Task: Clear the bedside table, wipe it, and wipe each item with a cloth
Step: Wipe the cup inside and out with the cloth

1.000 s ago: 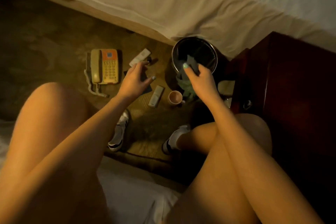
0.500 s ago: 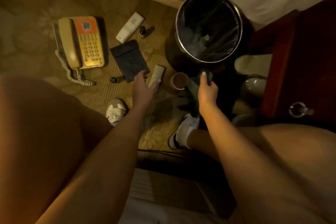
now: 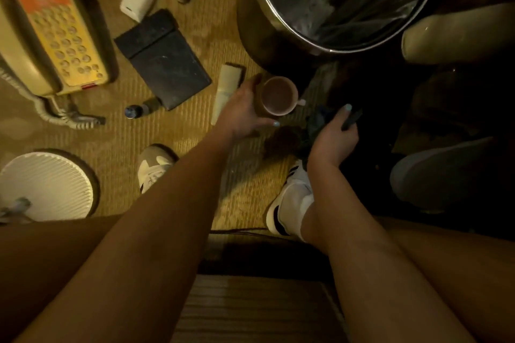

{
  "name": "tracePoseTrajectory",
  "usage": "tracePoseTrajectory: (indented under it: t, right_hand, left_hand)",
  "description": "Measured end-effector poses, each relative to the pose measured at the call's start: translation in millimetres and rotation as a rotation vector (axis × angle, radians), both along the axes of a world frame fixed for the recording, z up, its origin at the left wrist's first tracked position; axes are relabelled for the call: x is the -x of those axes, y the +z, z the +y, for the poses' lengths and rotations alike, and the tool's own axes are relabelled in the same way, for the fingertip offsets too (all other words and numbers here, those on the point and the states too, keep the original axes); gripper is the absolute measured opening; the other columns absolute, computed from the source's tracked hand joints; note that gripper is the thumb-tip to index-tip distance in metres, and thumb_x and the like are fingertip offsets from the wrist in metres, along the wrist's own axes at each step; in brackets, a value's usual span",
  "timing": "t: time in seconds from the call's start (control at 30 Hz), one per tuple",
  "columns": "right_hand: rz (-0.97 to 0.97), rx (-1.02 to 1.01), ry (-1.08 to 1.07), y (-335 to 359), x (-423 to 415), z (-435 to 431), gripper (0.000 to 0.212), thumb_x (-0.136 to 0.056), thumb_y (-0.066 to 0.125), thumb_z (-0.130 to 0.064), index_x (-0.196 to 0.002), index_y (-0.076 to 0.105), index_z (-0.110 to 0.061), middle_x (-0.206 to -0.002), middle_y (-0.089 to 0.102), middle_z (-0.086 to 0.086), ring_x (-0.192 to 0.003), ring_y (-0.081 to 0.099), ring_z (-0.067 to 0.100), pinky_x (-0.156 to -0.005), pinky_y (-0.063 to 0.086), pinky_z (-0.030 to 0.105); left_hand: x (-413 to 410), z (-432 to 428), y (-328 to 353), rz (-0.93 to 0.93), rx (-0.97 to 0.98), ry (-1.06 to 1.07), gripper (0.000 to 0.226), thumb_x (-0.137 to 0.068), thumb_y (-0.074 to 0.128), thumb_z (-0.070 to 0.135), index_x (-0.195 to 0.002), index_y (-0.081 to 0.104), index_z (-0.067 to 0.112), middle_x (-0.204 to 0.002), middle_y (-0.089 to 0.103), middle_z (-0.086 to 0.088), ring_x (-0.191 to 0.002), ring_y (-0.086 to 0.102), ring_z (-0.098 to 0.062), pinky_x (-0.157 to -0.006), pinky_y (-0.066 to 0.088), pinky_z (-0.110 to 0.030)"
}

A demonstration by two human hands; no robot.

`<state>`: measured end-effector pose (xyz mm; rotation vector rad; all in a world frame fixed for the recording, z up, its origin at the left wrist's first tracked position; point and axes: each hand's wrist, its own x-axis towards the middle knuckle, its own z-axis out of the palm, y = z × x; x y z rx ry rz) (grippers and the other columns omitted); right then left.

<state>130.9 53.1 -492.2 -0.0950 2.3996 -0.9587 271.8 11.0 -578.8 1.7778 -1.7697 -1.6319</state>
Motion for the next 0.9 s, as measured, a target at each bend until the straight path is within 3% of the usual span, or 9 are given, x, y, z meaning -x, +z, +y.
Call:
tracePoseTrajectory:
  t: [0.13,0.33,0.53,0.7,0.8,0.9]
  right_hand:
    - [0.064,0.023,-0.055,-8,1,-1,0.042,-0.101,0.043,-0.036,-0.125,0.057,-0.005,-0.116,0.064,0.009,-0.099,0.059,0.016,-0.076,0.042,0.021]
    - [0.021,0.001,-0.066,-4,8,5,0.041,-0.101,0.043,-0.037,-0.123,0.058,-0.007,-0.111,0.065,0.008,-0.098,0.06,0.017,-0.068,0.042,0.016]
    - [-0.143,0.013,0.01,27,2,-1,0.046,-0.1,0.042,-0.042,-0.13,0.053,-0.008,-0.107,0.059,0.002,-0.098,0.056,0.016,-0.08,0.043,0.024]
    - [-0.265,0.044,0.09,74,-10,-4,0.051,-0.1,0.041,-0.043,-0.138,0.047,-0.01,-0.131,0.056,0.007,-0.118,0.054,0.022,-0.092,0.043,0.027]
    - [-0.265,0.107,0.105,114,-20,-8,0.046,-0.1,0.041,-0.042,-0.132,0.051,-0.01,-0.125,0.058,0.008,-0.116,0.055,0.022,-0.093,0.043,0.029]
    - [-0.221,0.207,0.038,159,-17,-14,0.042,-0.102,0.039,-0.037,-0.133,0.046,-0.009,-0.111,0.052,0.002,-0.103,0.052,0.017,-0.088,0.04,0.028]
  left_hand:
    - [9,-4,-29,-0.015,0.023,-0.076,0.115,-0.058,0.09,0.039,-0.149,0.026,0.013,-0.149,0.036,-0.006,-0.137,0.038,-0.023,-0.108,0.039,-0.043]
    - [12,-9,-33,0.001,0.145,-0.034,0.103,-0.06,0.088,0.046,-0.144,0.038,0.013,-0.139,0.051,-0.007,-0.127,0.049,-0.027,-0.099,0.045,-0.038]
    - [0,4,14,0.031,0.097,0.16,0.086,-0.061,0.086,0.049,-0.13,0.046,0.017,-0.127,0.057,-0.002,-0.113,0.058,-0.019,-0.091,0.05,-0.041]
    - [-24,16,75,0.069,0.135,0.288,0.082,-0.062,0.084,0.053,-0.128,0.043,0.026,-0.126,0.051,0.007,-0.113,0.055,-0.012,-0.091,0.051,-0.04]
    - [-33,10,125,0.078,0.165,0.352,0.078,-0.069,0.084,0.045,-0.128,0.04,0.021,-0.125,0.044,0.006,-0.109,0.051,-0.008,-0.086,0.045,-0.025]
    - [-34,-1,174,0.094,0.211,0.406,0.077,-0.071,0.083,0.04,-0.129,0.039,0.015,-0.123,0.044,0.002,-0.11,0.049,-0.012,-0.084,0.045,-0.024]
